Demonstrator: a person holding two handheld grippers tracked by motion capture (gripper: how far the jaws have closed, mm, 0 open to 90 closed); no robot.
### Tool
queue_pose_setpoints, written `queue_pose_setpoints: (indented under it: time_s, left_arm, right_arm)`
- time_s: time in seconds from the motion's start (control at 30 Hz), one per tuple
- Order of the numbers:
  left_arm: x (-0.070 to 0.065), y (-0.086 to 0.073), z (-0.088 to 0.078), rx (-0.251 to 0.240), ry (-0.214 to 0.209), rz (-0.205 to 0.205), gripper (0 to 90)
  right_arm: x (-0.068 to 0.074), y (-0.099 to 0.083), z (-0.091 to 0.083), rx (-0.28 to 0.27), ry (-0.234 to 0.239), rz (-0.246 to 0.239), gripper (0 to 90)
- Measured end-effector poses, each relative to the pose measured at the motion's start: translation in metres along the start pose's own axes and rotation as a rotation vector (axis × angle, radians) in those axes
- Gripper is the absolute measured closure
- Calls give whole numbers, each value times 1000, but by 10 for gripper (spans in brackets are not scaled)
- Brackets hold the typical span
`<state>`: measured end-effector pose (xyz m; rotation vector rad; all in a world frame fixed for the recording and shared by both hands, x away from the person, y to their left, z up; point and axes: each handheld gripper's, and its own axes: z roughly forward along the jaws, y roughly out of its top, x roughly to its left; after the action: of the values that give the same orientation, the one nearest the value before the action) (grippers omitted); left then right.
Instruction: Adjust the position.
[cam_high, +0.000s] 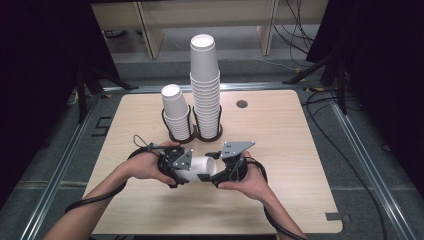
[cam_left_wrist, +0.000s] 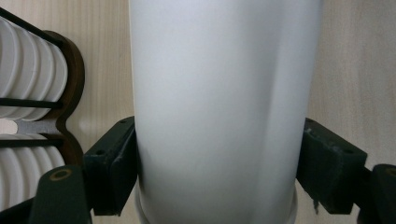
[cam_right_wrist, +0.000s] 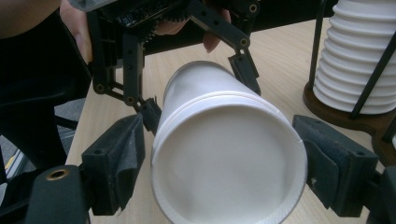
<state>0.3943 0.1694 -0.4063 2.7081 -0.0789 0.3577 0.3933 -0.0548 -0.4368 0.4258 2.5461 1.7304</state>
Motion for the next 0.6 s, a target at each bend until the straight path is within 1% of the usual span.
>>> queue_pose_setpoints:
  time_s: [0.07, 0.1, 0.3, 0.33, 0.37, 0.43, 0.5, 0.53, 0.57, 0.6]
  left_arm:
    - [0, 0, 0, 1, -1, 0, 215]
    - [0, 0, 1, 2, -3, 1, 215]
    - [-1, 0, 2, -7, -8, -6, 215]
    - [-1, 0, 2, -6, -8, -6, 216]
    - [-1, 1, 2, -5, -9, -4, 215]
    - [-1, 1, 2, -5, -10, -3, 215]
    - [-1, 1, 2, -5, -10, -2, 215]
    - [-2, 1, 2, -8, -11, -3, 215]
    - [-2, 1, 2, -8, -11, -3, 215]
    - [-1, 1, 1, -1, -13, 7, 214]
  right_arm:
    - [0, -1, 0, 0, -2, -5, 208]
    - [-1, 0, 0, 5, -2, -18, 211]
    - [0, -1, 1, 16, 2, -15, 219]
    - [-1, -1, 1, 12, -3, -24, 219]
    - [0, -2, 2, 5, 23, -6, 220]
    - [0, -2, 2, 9, -3, -21, 221]
    - [-1, -2, 2, 18, 1, -26, 223]
    - [0, -2, 2, 29, 6, -11, 231]
    - [0, -2, 2, 29, 6, -11, 231]
    - [-1, -3, 2, 26, 2, -20, 241]
